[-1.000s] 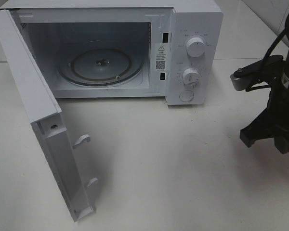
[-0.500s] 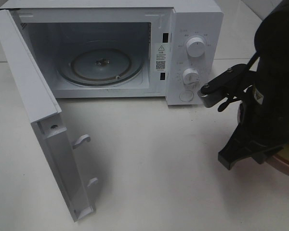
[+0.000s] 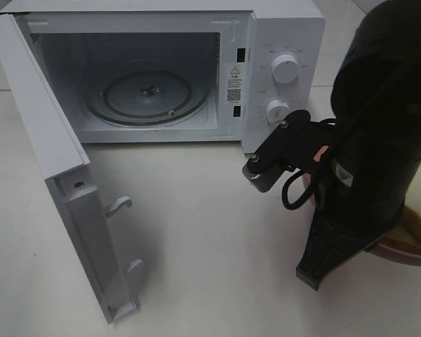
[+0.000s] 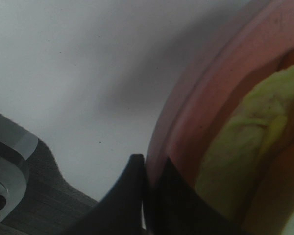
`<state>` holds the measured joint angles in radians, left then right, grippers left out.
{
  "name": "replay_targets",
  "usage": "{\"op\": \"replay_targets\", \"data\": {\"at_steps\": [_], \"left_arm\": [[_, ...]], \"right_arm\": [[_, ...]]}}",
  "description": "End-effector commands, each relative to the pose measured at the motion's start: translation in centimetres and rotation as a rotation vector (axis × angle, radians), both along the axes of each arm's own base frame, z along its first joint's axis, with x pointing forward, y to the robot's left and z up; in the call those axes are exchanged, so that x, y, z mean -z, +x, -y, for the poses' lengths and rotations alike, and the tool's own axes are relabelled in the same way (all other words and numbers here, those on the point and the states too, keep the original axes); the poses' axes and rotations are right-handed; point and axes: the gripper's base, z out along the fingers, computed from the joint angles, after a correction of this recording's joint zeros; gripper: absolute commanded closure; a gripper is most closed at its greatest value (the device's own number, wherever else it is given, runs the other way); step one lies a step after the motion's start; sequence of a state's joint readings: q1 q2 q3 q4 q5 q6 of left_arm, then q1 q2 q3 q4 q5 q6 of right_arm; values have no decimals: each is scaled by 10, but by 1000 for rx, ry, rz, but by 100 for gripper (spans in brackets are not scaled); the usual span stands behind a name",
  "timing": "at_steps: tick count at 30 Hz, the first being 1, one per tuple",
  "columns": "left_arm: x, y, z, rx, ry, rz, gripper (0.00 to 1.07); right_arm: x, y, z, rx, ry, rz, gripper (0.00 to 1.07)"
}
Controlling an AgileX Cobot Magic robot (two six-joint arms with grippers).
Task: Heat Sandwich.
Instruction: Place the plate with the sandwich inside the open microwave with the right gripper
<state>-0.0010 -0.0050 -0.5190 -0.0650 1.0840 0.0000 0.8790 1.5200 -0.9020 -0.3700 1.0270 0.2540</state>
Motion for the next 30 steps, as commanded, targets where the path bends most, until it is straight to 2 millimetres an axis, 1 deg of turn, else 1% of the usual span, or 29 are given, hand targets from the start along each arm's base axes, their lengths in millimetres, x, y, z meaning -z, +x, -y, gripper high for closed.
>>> {"op": "replay_targets", "data": {"at_steps": [1,2,4,6,10,16,20,21,29,30], "left_arm": [[0,-2,0,5,3,29,10],[0,-2,0,5,3,29,10],[0,-2,0,5,3,29,10],[0,-2,0,5,3,29,10],[0,-2,0,5,3,29,10],[0,-2,0,5,3,29,10],[0,-2,0,5,3,29,10],[0,-2,0,5,3,29,10],[0,-2,0,5,3,29,10],[0,-2,0,5,3,29,10]], "right_arm": [[-3,-8,-5,-92,-38,10,106],[-3,-8,-5,-92,-38,10,106],[-3,-15,-12,-159,-47,7,107],[-3,-17,-13,-176,-49,9,107],[-3,-24,-20,-272,-70,11,107],[-4,-24,-21,-318,-82,4,107],[-4,-22,-21,-393,-103,11,107],[-4,-21,-22,-426,-102,19,107],[-4,-19,-28,-531,-79,32,107],[-4,-18,-29,-568,-75,34,107]]}}
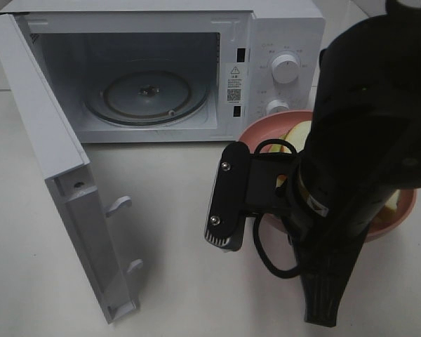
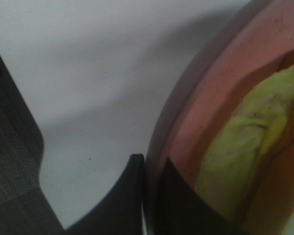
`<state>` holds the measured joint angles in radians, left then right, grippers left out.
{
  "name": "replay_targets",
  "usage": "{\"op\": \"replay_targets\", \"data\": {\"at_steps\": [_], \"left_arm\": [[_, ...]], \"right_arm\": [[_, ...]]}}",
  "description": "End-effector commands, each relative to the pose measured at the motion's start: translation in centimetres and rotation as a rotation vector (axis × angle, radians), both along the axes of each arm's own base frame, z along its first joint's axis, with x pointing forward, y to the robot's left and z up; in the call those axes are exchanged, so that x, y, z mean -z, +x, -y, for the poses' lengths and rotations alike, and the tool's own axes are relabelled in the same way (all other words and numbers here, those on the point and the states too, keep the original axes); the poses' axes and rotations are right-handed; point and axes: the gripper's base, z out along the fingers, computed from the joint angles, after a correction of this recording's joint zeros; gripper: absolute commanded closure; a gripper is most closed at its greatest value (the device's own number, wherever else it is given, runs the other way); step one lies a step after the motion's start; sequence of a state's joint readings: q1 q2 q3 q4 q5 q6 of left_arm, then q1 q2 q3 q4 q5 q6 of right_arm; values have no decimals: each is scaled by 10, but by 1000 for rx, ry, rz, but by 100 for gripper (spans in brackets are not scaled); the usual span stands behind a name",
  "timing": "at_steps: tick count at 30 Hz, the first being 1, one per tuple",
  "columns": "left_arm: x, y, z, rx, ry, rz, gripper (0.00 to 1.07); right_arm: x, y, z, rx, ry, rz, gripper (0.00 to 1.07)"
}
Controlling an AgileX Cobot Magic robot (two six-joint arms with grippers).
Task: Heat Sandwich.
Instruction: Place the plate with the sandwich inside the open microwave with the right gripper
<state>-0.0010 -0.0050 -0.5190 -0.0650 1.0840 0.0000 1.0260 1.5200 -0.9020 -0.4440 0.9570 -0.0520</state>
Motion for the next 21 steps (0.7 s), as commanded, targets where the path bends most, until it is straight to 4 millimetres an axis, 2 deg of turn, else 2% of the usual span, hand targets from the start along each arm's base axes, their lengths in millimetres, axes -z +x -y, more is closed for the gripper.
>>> {"op": "replay_targets", "data": {"at_steps": [1,21], "left_arm": [[0,-2,0,5,3,29,10],[0,-2,0,5,3,29,10]], "right_arm": [[-2,2,-1,-92,-4,23,107],[-3,5,-14,-477,-8,36,107]]}}
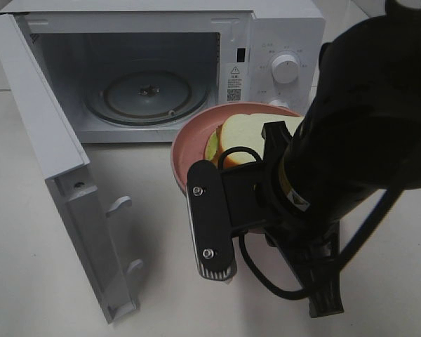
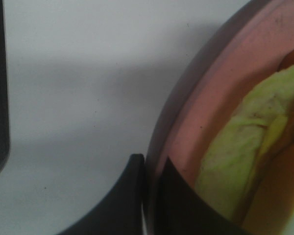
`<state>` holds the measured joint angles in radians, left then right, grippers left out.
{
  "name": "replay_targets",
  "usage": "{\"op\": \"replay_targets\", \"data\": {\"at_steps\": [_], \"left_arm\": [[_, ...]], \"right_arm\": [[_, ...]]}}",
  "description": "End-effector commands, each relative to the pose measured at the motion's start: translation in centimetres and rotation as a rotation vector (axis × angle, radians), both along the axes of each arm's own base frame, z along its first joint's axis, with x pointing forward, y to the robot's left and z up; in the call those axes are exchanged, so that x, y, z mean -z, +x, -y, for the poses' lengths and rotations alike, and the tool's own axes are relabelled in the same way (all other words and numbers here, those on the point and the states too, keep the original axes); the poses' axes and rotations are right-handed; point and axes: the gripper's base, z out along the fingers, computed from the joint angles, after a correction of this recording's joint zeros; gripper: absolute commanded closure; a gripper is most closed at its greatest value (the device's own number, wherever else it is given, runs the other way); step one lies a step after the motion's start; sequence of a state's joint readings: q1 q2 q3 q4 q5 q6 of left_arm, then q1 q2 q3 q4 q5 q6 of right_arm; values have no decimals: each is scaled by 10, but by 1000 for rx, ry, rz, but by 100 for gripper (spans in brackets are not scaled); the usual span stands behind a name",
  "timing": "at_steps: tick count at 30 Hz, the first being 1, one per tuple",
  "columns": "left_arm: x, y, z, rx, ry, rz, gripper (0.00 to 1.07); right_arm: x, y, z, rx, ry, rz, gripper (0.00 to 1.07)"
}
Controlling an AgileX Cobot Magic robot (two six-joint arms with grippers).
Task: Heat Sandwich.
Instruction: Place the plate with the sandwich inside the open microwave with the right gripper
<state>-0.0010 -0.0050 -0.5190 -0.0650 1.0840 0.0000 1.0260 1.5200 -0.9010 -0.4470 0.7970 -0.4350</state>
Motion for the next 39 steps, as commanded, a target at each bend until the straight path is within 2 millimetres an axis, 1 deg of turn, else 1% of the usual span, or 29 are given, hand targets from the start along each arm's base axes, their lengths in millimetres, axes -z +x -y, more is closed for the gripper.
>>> {"op": "replay_targets", "data": {"at_steps": [1,6,8,11,12,13,14,17,20,23,25,27,30,31,35,39], "left_arm": [[0,-2,0,5,3,29,10],[0,-2,0,5,3,29,10],[0,-2,0,5,3,29,10],[0,-2,0,5,3,29,10],[0,-2,0,5,3,29,10],[0,-2,0,5,3,29,10],[0,-2,0,5,3,29,10],[0,-2,0,5,3,29,10],[0,-2,0,5,3,29,10],[0,-2,0,5,3,29,10],[0,-2,0,5,3,29,10],[0,-2,0,5,3,29,10],[0,-2,0,5,3,29,10],[0,-2,0,5,3,29,10],[0,-2,0,5,3,29,10],[0,-2,0,5,3,29,10]], "right_arm": [[-3,1,-1,-61,-3,28,107],[-3,2,-1,-70,1,36,107],[-4,3,-5,-43,62,39,107],[-4,4,-7,-44,81,47,107],[-4,4,-7,-60,76,50,107],[-4,4,-7,-117,51,53,107],[-4,4,-7,-117,51,53,107],[-4,4,-6,-196,16,53,107],[-4,10,-3,-219,14,47,107],[-3,20,5,-252,-1,33,107],[-3,22,7,-267,-4,30,107],[-3,28,9,-297,16,24,107],[-3,31,10,-325,31,18,107],[-3,32,10,-376,35,13,107],[-2,33,12,-460,34,-13,107],[-2,37,14,-498,55,-16,107]]}}
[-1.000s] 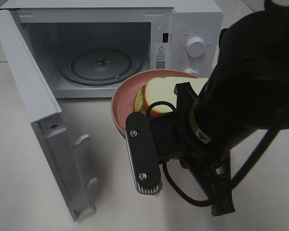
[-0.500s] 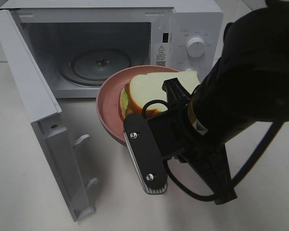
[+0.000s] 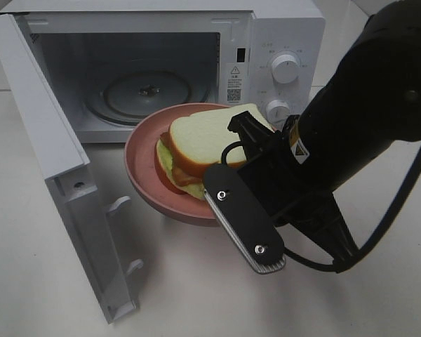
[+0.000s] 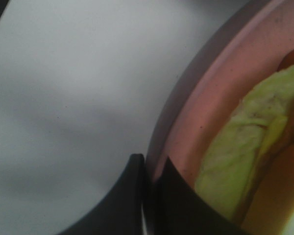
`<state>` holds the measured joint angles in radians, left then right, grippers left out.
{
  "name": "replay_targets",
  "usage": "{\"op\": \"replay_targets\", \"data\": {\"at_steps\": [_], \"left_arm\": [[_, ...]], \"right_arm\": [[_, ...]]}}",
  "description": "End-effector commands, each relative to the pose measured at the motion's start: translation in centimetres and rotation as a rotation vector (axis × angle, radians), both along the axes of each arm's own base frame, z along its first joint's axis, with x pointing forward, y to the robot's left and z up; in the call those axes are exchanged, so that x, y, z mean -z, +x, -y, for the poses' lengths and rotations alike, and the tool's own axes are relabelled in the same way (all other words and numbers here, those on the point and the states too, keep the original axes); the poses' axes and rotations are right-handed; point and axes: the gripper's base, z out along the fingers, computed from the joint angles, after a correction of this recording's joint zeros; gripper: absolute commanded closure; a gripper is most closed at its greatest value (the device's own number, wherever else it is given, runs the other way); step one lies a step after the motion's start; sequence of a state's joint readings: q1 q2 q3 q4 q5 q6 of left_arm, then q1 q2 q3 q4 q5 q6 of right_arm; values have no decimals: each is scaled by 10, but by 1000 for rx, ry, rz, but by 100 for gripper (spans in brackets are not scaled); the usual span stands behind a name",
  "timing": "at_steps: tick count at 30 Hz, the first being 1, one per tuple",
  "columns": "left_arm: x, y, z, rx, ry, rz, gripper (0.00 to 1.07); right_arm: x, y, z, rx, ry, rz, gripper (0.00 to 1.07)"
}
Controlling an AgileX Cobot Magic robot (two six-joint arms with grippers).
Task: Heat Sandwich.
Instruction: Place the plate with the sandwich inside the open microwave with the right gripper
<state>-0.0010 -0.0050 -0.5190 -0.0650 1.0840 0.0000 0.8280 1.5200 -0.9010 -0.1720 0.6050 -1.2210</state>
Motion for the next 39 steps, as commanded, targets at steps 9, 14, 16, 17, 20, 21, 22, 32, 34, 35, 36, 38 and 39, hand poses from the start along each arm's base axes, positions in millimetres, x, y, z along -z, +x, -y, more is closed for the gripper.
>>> {"op": "replay_targets", "data": {"at_steps": [9,14,16,17,20,21,22,32,34,35,36,38,39], "left_arm": [[0,-2,0,5,3,29,10],[0,-2,0,5,3,29,10],[0,-2,0,5,3,29,10],[0,-2,0,5,3,29,10],[0,-2,0,5,3,29,10],[0,-2,0,5,3,29,10],[0,-2,0,5,3,29,10],[0,-2,0,5,3,29,10],[0,-2,0,5,3,29,10],[0,-2,0,5,3,29,10],[0,-2,0,5,3,29,10],[0,-2,0,5,3,29,10],[0,-2,0,5,3,29,10]], "right_arm": [[-3,15,14,-81,-2,39,107],[-3,14,12,-84,12,29,107],[-3,14,12,-84,12,29,107],[-3,14,12,-84,12,29,107],[-3,15,12,-85,15,33,107],[-3,15,12,-85,15,33,107],[-4,15,11,-83,26,38,107],[-5,16,6,-109,65,51,107],[-6,18,5,-108,66,51,107],[-6,19,3,-106,69,50,107],[-7,21,1,-103,74,49,107],[-8,23,-1,-100,82,48,107],[-9,27,-5,-98,88,46,107]]}}
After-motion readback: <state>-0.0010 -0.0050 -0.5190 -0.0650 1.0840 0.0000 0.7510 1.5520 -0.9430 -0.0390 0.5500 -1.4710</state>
